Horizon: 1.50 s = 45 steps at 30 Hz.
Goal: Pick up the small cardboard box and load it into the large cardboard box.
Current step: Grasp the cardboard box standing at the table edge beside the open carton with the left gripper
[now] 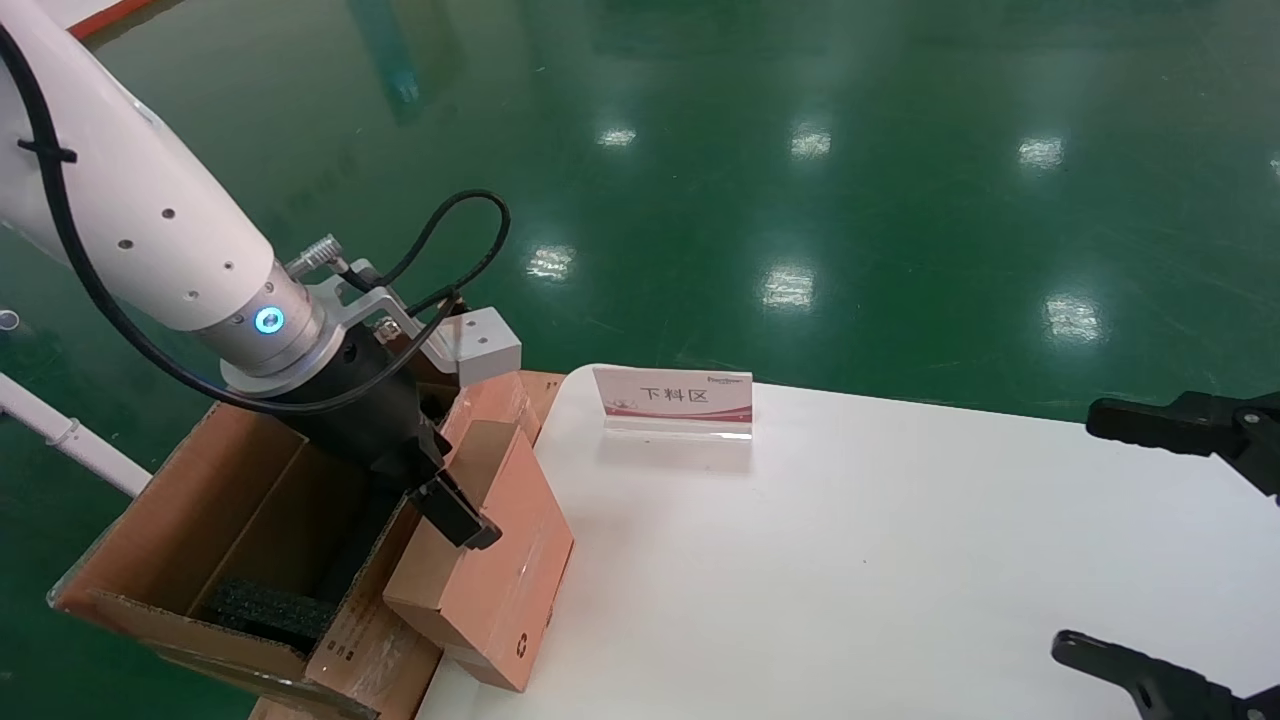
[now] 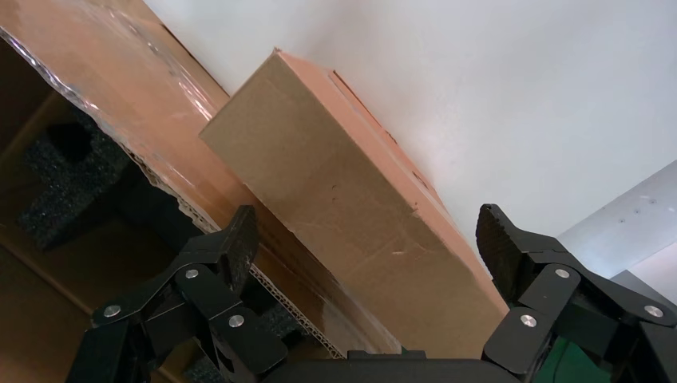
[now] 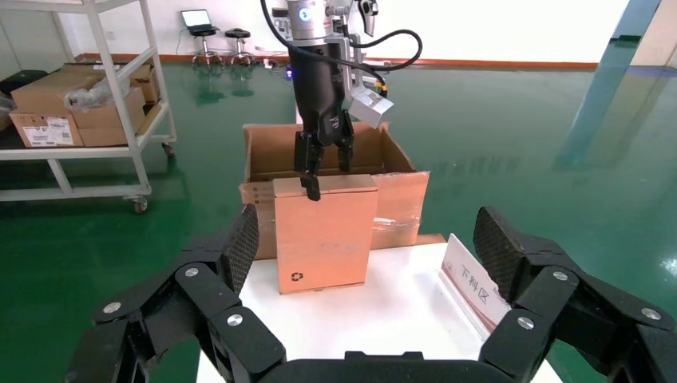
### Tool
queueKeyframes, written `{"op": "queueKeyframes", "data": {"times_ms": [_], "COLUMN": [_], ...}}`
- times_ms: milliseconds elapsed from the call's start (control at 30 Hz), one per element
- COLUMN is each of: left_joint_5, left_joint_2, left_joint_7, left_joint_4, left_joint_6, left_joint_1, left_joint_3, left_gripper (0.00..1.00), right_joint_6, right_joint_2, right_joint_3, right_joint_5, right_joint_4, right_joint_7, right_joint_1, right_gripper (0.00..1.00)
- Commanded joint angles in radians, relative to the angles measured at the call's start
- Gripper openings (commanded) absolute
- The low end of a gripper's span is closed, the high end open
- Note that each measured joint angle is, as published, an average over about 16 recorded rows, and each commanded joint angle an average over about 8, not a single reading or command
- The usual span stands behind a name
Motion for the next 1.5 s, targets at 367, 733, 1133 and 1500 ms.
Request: {"op": "queueKeyframes", "data": {"times_ms": [367, 733, 1133, 1500], "left_joint_5": [-0.007, -0.003, -0.003, -0.003], "left_joint_2": [0.007, 0.011, 0.011, 0.010], "left_joint_7": [-0.018, -0.025, -0.024, -0.023], "left_joint_4": [0.005, 0.009, 0.009, 0.009], "left_joint_6": [-0.029, -0.041, -0.040, -0.038], "left_joint_1": [0.009, 0.025, 0.025, 0.025], "left_joint_3": [0.063, 0.087, 0.083, 0.081], "left_gripper": [1.00, 1.00, 0.00, 0.00], "right_joint_6": [0.000, 0.001, 0.001, 0.001], "right_joint_2": [0.000, 0.001, 0.001, 0.001], "right_joint_3": [-0.001, -0.001, -0.001, -0.001], "right_joint_5": [0.001, 0.001, 0.001, 0.001], "right_joint_4": [0.000, 0.000, 0.000, 0.000], "right_joint_7": [0.000, -0.001, -0.001, -0.001], "right_joint_1": [0.000, 0.000, 0.000, 0.000], "right_gripper": [1.00, 1.00, 0.19, 0.00]}}
